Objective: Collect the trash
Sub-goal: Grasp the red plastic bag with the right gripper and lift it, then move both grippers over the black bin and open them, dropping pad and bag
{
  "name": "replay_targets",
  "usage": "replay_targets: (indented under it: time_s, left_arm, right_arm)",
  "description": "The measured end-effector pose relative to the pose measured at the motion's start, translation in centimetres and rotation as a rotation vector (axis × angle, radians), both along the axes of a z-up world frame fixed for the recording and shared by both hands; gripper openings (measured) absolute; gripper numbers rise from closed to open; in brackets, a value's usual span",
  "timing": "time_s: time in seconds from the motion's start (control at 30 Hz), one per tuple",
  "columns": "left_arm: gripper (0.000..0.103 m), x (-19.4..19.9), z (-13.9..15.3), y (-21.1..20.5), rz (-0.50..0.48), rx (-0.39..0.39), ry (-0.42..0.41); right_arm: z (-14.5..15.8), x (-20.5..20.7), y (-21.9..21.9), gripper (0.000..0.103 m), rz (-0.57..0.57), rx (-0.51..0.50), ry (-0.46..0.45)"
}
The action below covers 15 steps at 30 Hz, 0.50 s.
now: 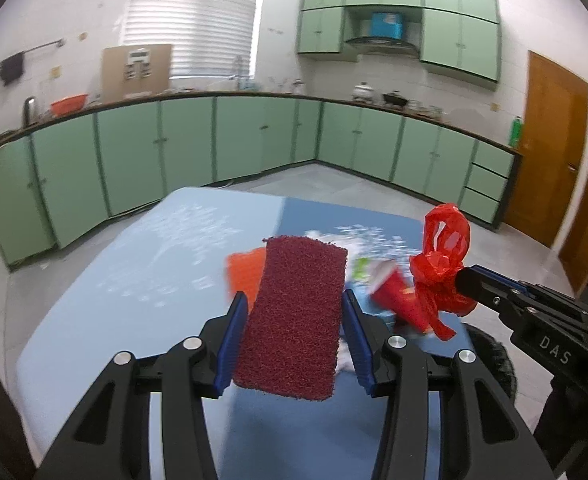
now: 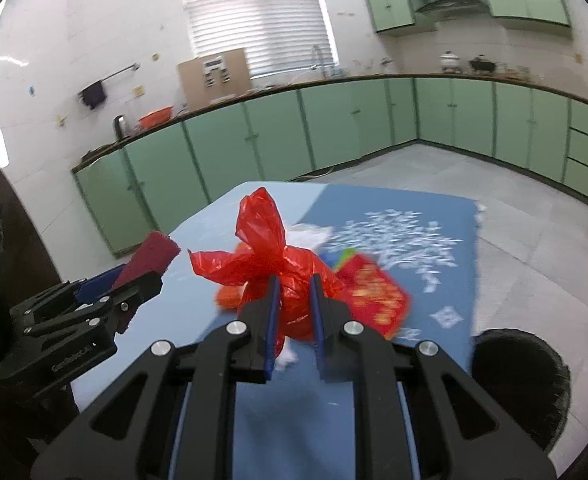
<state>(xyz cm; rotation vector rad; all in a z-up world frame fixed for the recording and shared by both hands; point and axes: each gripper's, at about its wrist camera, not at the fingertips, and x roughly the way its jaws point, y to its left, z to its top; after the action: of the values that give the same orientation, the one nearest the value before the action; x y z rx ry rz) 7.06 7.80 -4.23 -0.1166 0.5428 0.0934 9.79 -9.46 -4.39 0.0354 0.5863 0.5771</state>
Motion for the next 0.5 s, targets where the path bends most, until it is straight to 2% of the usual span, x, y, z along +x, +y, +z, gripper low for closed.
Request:
replay_targets:
  time_s: [0.5]
  left_arm:
    - [0.047,4.7,0.5,-11.9,-0.273,-0.032,-0.013]
  right_arm:
    - [-0.1,0.3,-13.3,0.014,-0.271,-0.013,-0.028]
